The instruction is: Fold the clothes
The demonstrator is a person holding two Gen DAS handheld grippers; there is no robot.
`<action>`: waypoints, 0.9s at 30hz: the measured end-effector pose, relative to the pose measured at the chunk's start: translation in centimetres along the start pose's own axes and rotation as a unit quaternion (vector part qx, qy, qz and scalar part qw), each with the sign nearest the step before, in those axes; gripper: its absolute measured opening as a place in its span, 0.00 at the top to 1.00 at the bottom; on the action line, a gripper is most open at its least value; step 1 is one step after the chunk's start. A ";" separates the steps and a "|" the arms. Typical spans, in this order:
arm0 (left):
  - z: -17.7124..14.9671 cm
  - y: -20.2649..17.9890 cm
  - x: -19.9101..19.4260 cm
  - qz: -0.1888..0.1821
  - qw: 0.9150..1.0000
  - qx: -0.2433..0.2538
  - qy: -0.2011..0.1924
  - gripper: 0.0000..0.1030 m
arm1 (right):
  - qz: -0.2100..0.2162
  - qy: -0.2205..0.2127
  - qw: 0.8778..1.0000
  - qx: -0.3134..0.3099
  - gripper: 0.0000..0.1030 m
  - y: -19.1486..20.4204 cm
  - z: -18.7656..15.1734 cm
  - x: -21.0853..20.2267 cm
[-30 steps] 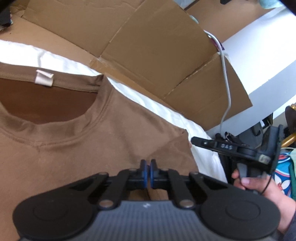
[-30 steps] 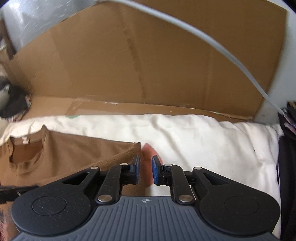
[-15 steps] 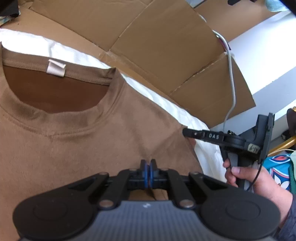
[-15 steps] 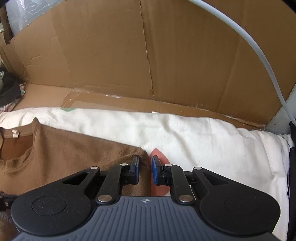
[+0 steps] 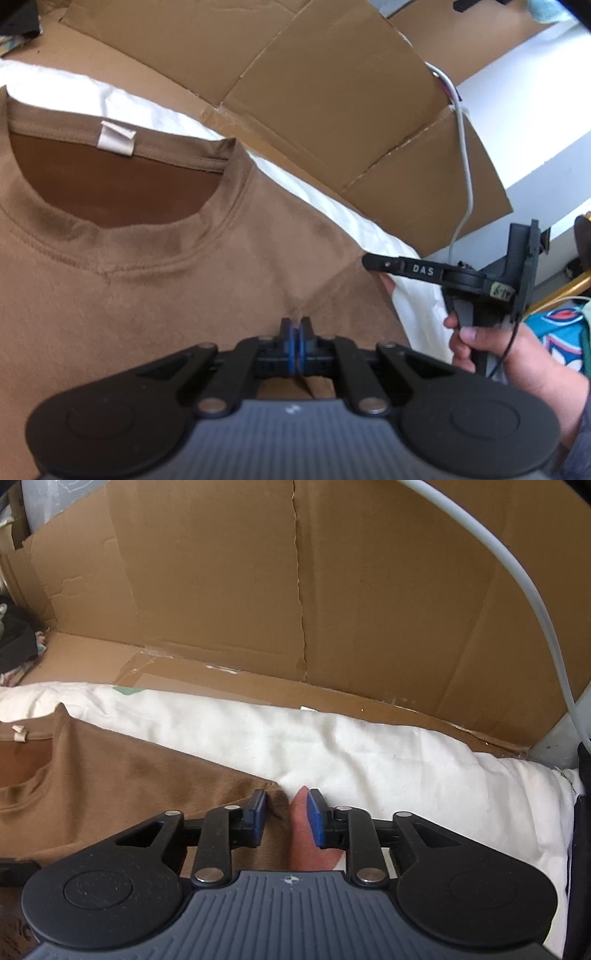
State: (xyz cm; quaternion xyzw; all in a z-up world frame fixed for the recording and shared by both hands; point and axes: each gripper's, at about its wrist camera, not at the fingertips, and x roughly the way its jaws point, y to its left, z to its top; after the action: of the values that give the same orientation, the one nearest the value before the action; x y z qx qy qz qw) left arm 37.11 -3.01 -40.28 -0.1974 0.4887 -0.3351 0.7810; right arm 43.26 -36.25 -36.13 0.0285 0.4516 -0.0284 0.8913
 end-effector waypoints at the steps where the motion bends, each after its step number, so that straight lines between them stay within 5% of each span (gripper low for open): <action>1: 0.0 0.1 0.2 0.002 1.000 -0.007 -0.002 0.98 | -0.001 0.000 1.000 0.008 0.69 -0.3 0.1 -0.3; 8: -0.6 0.6 0.4 0.002 0.998 -0.056 0.000 0.91 | 0.021 -0.019 0.999 0.035 0.69 -3.6 -0.3 -6.1; 19: -4.8 -1.3 -0.5 0.000 0.994 -0.097 0.042 0.86 | 0.065 -0.011 0.997 0.045 0.69 -6.6 -10.7 -15.7; 24: -5.8 -3.0 -1.1 0.001 0.995 -0.086 0.057 0.79 | 0.078 -0.046 0.991 0.103 0.69 -5.8 -15.4 -16.5; 27: -6.6 -3.7 -0.9 -0.007 0.993 -0.100 0.065 0.74 | 0.089 -0.028 0.993 0.072 0.69 -4.5 -16.7 -16.5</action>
State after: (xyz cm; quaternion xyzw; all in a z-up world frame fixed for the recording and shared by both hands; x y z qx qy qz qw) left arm 29.68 -4.88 -40.31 -0.2563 0.5677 -0.3022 0.7216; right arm 19.80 -39.01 -32.75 0.1325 0.4193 0.0180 0.8980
